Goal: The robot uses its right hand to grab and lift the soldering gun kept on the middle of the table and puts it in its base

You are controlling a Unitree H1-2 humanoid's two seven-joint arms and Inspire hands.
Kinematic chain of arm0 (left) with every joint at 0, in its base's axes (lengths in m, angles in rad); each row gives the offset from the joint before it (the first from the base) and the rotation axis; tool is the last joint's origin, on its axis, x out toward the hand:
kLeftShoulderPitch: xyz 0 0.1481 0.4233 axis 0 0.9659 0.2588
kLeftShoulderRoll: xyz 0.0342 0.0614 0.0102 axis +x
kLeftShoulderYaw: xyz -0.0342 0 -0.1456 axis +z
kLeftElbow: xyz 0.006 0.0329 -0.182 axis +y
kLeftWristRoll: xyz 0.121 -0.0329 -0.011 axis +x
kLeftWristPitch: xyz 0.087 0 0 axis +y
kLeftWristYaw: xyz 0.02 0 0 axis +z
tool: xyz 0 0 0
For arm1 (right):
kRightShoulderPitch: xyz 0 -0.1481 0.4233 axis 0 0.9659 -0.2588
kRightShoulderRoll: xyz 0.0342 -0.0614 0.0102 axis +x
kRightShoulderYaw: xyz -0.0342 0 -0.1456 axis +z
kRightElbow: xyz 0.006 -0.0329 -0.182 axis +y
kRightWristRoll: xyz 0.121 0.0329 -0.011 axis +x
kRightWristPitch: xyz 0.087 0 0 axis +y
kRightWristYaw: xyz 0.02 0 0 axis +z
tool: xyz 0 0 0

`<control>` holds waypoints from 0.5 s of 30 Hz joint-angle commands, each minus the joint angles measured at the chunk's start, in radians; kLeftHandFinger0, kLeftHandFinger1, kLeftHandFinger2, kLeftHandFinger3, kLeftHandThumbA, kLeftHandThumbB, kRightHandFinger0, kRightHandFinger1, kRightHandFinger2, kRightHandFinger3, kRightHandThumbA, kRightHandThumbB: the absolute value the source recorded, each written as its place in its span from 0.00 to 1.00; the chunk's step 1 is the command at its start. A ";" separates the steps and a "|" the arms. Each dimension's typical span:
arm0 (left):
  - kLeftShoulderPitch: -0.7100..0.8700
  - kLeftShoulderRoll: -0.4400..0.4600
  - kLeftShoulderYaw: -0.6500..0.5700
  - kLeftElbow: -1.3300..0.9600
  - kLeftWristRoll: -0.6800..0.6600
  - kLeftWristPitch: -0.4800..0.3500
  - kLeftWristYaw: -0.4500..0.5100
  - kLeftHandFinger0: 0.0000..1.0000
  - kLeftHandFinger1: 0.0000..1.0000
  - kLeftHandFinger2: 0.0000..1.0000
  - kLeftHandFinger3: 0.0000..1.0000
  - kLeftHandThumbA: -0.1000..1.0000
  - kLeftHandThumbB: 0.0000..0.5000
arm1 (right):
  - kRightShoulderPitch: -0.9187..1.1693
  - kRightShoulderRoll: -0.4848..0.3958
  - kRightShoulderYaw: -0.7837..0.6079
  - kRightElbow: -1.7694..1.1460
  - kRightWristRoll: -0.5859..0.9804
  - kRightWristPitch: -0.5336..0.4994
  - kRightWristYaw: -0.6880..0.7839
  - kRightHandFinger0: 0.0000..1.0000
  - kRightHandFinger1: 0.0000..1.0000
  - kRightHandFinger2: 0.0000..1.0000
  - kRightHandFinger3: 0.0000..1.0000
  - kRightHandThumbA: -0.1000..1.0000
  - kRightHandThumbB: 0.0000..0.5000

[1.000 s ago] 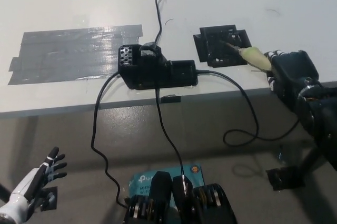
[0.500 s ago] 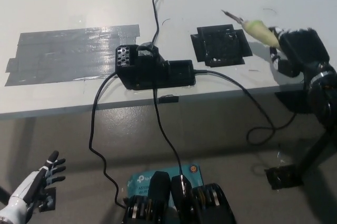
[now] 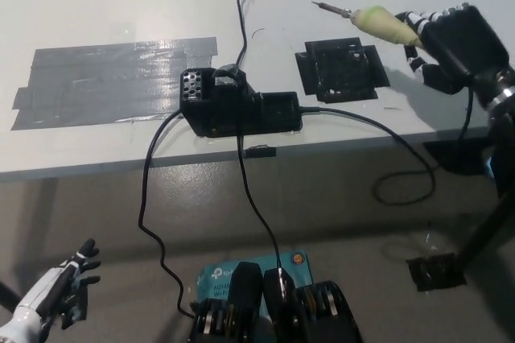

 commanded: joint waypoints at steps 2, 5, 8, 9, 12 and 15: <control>-0.007 0.019 0.000 -0.016 0.019 -0.026 -0.010 0.80 0.87 0.91 0.92 0.94 0.00 | -0.102 -0.065 0.006 -0.034 -0.061 -0.153 -0.139 0.00 0.00 0.00 0.02 0.00 0.22; -0.009 0.021 0.003 -0.012 0.021 -0.020 -0.010 0.78 0.85 0.90 0.93 0.93 0.00 | -0.119 -0.067 0.005 -0.051 -0.049 -0.156 -0.071 0.00 0.01 0.06 0.04 0.00 0.10; -0.010 0.020 0.001 -0.021 0.026 0.002 -0.009 0.80 0.87 0.91 0.95 0.94 0.00 | -0.121 -0.059 0.006 -0.062 -0.041 -0.198 -0.075 0.00 0.00 0.03 0.00 0.00 0.20; -0.010 0.020 0.001 -0.019 0.025 -0.002 -0.010 0.82 0.89 0.93 0.96 0.94 0.00 | -0.125 -0.054 0.008 -0.056 -0.038 -0.214 -0.078 0.00 0.00 0.07 0.00 0.00 0.17; -0.014 0.020 -0.003 -0.010 0.029 -0.012 -0.012 0.82 0.89 0.94 0.97 0.96 0.00 | -0.126 -0.038 0.002 -0.056 -0.021 -0.250 -0.080 0.00 0.00 0.08 0.02 0.00 0.20; -0.016 0.020 -0.007 -0.007 0.035 -0.017 -0.012 0.82 0.88 0.93 0.98 0.97 0.00 | -0.130 -0.028 0.012 -0.095 -0.043 -0.257 -0.055 0.00 0.00 0.20 0.15 0.00 0.34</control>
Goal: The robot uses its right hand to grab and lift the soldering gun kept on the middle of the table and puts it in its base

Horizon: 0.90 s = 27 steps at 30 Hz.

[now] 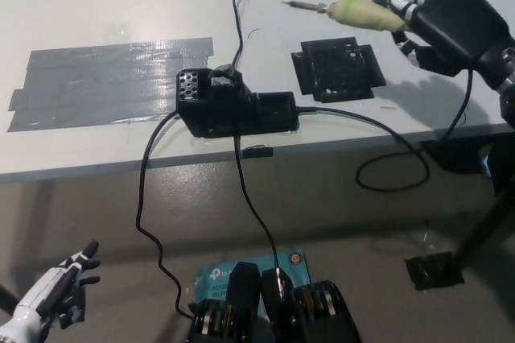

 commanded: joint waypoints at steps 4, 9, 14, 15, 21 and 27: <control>-0.015 0.017 -0.005 -0.021 0.018 -0.010 -0.014 0.82 0.88 0.94 0.99 0.97 0.00 | -0.093 0.002 0.052 -0.064 -0.017 -0.077 -0.042 0.00 0.00 0.16 0.05 0.00 0.47; -0.019 0.016 -0.007 -0.017 0.024 -0.020 -0.015 0.81 0.88 0.94 0.99 0.97 0.02 | -0.100 0.007 0.074 -0.077 -0.013 -0.077 -0.034 0.00 0.00 0.15 0.05 0.00 0.54; -0.021 0.017 -0.006 -0.024 0.026 -0.017 -0.018 0.81 0.87 0.92 0.97 0.98 0.00 | -0.111 0.010 0.102 -0.060 -0.020 -0.077 -0.043 0.00 0.00 0.27 0.09 0.00 0.56; -0.021 0.016 -0.004 -0.024 0.025 -0.015 -0.019 0.80 0.85 0.91 0.97 0.98 0.01 | -0.107 0.012 0.096 -0.072 -0.021 -0.077 -0.035 0.00 0.00 0.17 0.02 0.00 0.58; -0.022 0.015 -0.005 -0.037 0.029 -0.006 -0.021 0.83 0.89 0.94 0.98 0.98 0.00 | -0.121 0.019 0.163 -0.018 0.014 -0.077 -0.040 0.00 0.00 0.00 0.18 0.00 0.54; -0.023 0.013 -0.009 -0.048 0.037 0.005 -0.018 0.82 0.89 0.94 0.99 0.99 0.00 | -0.127 0.024 0.166 0.004 0.013 -0.077 -0.014 0.00 0.00 0.00 0.32 0.00 0.58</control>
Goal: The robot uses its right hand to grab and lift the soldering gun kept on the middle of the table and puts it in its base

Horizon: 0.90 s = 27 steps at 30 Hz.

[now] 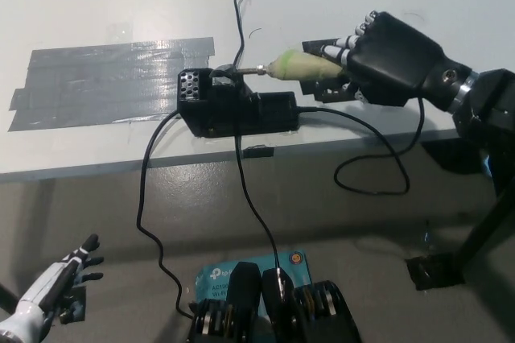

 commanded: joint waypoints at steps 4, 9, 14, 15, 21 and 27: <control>-0.016 0.009 -0.002 -0.039 0.013 0.011 -0.005 0.83 0.87 0.91 0.96 1.00 0.00 | -0.092 -0.008 -0.006 0.011 0.005 -0.014 -0.028 0.00 0.00 0.00 0.30 0.00 0.60; -0.015 0.008 -0.005 -0.042 0.017 0.011 -0.006 0.83 0.87 0.92 0.97 1.00 0.03 | -0.097 -0.012 0.004 0.010 -0.038 -0.014 -0.034 0.00 0.00 0.07 0.32 0.00 0.68; -0.016 0.010 -0.010 -0.043 0.019 0.008 -0.009 0.83 0.90 0.95 0.99 1.00 0.00 | -0.094 -0.004 -0.034 0.000 -0.056 -0.010 0.021 0.00 0.00 0.13 0.33 0.00 0.64; -0.017 0.008 -0.009 -0.043 0.019 0.011 -0.007 0.83 0.90 0.94 0.98 1.00 0.00 | -0.095 -0.002 -0.040 0.006 -0.052 -0.010 0.012 0.00 0.00 0.19 0.27 0.00 0.66; -0.016 0.008 -0.013 -0.046 0.024 0.012 -0.005 0.83 0.89 0.93 0.97 1.00 0.02 | -0.094 -0.005 -0.060 -0.010 -0.031 -0.014 0.067 0.00 0.00 0.00 0.29 0.00 0.53; -0.015 0.006 -0.016 -0.042 0.022 -0.003 -0.007 0.82 0.88 0.93 0.96 1.00 0.04 | -0.094 0.005 -0.050 0.024 -0.078 -0.012 0.050 0.00 0.00 0.05 0.41 0.00 0.57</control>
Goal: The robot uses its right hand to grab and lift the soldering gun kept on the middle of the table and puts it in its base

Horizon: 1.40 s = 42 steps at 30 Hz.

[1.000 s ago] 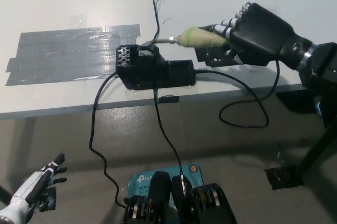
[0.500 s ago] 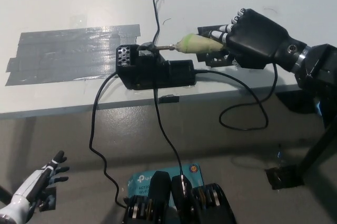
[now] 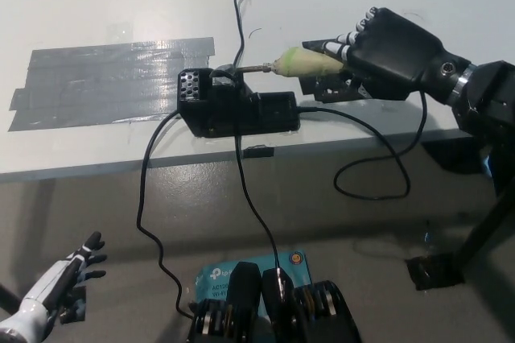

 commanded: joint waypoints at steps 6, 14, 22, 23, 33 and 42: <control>-0.021 0.002 0.000 -0.024 0.007 -0.009 -0.005 0.80 0.85 0.90 0.94 1.00 0.06 | -0.082 -0.015 -0.038 -0.017 -0.017 0.001 0.050 0.00 0.00 0.15 0.29 0.00 0.62; 0.019 0.006 -0.014 -0.048 0.018 -0.004 -0.006 0.83 0.92 0.98 1.00 1.00 0.01 | -0.041 -0.001 -0.064 -0.041 0.000 0.041 0.138 0.00 0.00 0.15 0.25 0.00 0.30; 0.017 0.004 -0.018 -0.034 0.013 -0.028 -0.005 0.79 0.85 0.89 0.94 1.00 0.14 | -0.039 0.023 -0.078 -0.052 -0.007 0.068 0.207 0.00 0.00 0.29 0.43 0.02 0.29; 0.019 0.004 -0.019 -0.043 0.015 -0.021 -0.004 0.79 0.86 0.89 0.94 1.00 0.13 | -0.042 0.027 -0.078 -0.038 0.000 0.061 0.205 0.00 0.00 0.30 0.43 0.02 0.27; 0.028 -0.001 -0.018 -0.049 0.010 -0.014 -0.004 0.80 0.87 0.92 0.97 1.00 0.05 | -0.047 0.057 -0.077 -0.006 -0.002 0.069 0.218 0.00 0.00 0.32 0.31 0.00 0.42; 0.026 -0.010 -0.013 -0.057 0.007 0.001 0.000 0.81 0.85 0.88 0.93 1.00 0.10 | -0.071 0.076 -0.056 0.056 -0.043 0.073 0.171 0.00 0.00 0.35 0.31 0.01 0.41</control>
